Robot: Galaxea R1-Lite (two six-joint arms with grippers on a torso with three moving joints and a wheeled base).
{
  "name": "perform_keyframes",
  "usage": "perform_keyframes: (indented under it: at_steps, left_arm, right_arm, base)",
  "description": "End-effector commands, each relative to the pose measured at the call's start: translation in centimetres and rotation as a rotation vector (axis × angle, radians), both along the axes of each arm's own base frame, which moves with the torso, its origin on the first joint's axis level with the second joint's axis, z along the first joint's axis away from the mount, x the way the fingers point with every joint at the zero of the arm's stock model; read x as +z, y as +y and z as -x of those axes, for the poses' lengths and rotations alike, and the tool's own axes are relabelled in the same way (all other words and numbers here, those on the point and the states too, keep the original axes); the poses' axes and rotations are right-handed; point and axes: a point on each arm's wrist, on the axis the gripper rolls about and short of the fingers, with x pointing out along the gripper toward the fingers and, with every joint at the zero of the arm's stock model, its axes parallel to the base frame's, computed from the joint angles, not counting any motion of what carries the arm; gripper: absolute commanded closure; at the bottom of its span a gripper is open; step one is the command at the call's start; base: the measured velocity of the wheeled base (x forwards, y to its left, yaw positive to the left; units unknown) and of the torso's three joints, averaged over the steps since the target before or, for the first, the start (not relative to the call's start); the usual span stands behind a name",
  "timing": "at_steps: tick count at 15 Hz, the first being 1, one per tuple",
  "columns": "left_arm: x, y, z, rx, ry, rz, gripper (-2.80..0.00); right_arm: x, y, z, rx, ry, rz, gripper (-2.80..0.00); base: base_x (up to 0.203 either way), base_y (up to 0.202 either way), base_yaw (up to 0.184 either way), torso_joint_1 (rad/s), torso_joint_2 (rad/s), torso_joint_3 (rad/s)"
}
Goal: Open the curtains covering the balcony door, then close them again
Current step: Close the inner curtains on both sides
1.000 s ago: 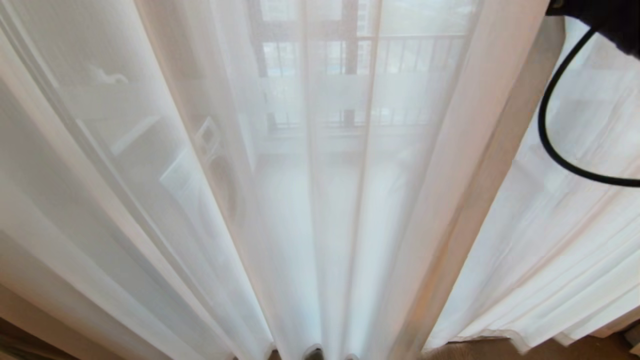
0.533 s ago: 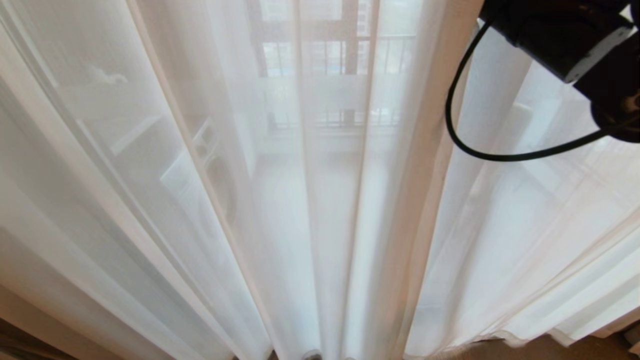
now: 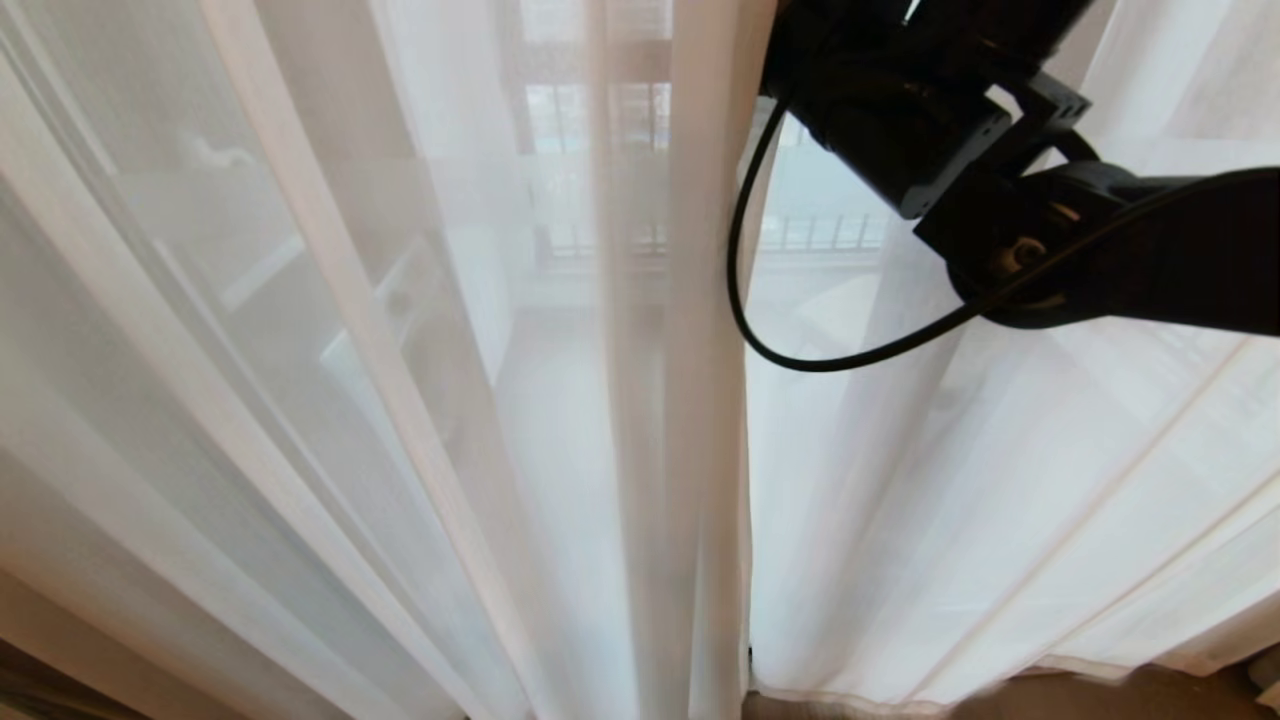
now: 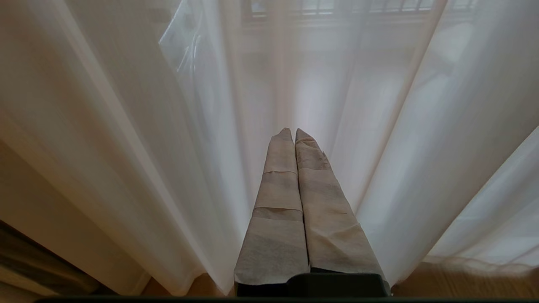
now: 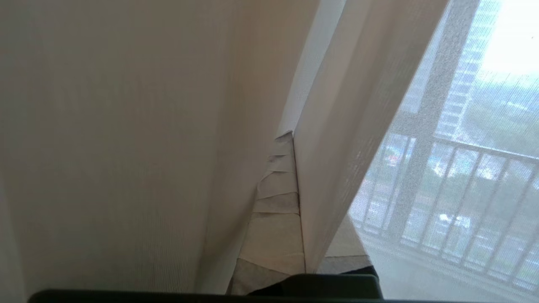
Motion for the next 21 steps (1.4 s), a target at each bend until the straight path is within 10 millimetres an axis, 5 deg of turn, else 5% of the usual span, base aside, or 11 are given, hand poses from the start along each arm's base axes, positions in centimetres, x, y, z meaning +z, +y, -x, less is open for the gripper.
perform_keyframes:
  at_steps: [1,11,17,21]
  left_arm:
    - [0.0,0.0,0.0,0.001,0.0,0.0,0.0]
    - [0.0,0.0,0.0,0.001,0.0,0.0,0.0]
    - [0.0,0.0,0.0,0.001,0.0,0.0,0.0]
    - [0.0,0.0,0.0,0.001,0.0,0.0,0.0]
  right_arm:
    - [-1.3,1.9,-0.6,0.025,0.02,0.02,0.0]
    - [-2.8,5.4,0.3,0.093,0.028,0.062,0.0]
    - [-2.0,4.9,0.8,0.087,0.017,0.05,0.0]
    - [-0.4,2.6,0.8,0.031,0.0,0.024,0.0]
  base:
    - [0.0,0.0,0.0,0.0,0.0,0.0]
    - [0.0,0.0,0.0,0.0,0.0,0.0]
    - [0.0,0.0,0.0,0.0,0.0,0.0]
    - [0.0,0.0,0.0,0.0,0.0,0.0]
